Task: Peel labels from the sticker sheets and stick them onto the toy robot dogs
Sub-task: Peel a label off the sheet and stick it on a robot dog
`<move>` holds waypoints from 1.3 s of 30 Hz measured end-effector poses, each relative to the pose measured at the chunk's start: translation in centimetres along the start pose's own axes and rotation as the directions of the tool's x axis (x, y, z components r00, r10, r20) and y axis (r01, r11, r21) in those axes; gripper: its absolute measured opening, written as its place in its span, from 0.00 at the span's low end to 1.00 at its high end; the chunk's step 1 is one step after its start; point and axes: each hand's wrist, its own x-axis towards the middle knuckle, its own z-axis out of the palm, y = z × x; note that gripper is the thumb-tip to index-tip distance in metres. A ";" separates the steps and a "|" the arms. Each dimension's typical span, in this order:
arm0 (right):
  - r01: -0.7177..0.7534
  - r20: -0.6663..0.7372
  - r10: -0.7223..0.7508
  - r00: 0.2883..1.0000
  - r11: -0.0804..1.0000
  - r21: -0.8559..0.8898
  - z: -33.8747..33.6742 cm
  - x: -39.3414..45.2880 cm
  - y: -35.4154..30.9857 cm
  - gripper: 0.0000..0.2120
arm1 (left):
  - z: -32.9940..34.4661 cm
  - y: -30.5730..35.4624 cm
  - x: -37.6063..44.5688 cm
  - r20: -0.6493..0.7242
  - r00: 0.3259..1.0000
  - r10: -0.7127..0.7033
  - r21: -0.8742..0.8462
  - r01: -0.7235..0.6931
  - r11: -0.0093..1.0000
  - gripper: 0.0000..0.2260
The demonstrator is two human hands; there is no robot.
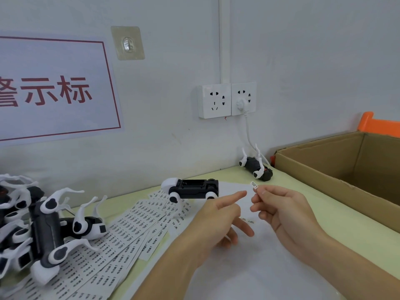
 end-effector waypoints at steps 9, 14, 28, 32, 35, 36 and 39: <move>0.047 0.250 0.064 0.966 0.909 -0.414 -1.1 0.5 -1.1 0.20 | -5.3 -0.1 0.3 -0.295 0.763 0.576 0.807 -0.124 0.577 0.21; 0.087 0.308 0.062 0.949 0.889 -0.449 -1.2 0.7 -0.6 0.16 | -6.4 -1.8 0.6 -0.236 0.853 0.466 0.957 0.121 0.262 0.28; 0.390 0.352 -0.241 0.904 0.803 -0.451 -1.0 -0.4 -0.6 0.10 | -5.9 2.5 -0.7 -0.519 0.795 0.314 0.349 -0.139 0.927 0.15; 0.552 0.335 -0.444 0.831 0.733 -0.397 -0.7 -1.1 -0.8 0.08 | -3.9 1.3 -0.2 -0.217 0.975 0.042 -0.126 -0.070 0.990 0.15; 0.600 0.372 -0.472 0.799 0.650 -0.466 -0.5 -1.4 -0.7 0.05 | -2.4 -0.8 0.1 -0.006 1.000 0.027 -0.367 -0.027 0.930 0.17; 0.613 0.393 -0.471 0.790 0.606 -0.507 -0.5 -1.4 -0.7 0.04 | -2.2 -1.4 0.1 0.042 0.998 0.046 -0.397 -0.026 0.918 0.19; 0.619 0.428 -0.448 0.785 0.531 -0.578 -0.7 -1.3 -0.5 0.06 | -2.0 -2.5 0.4 0.136 0.980 0.147 -0.434 -0.075 0.898 0.23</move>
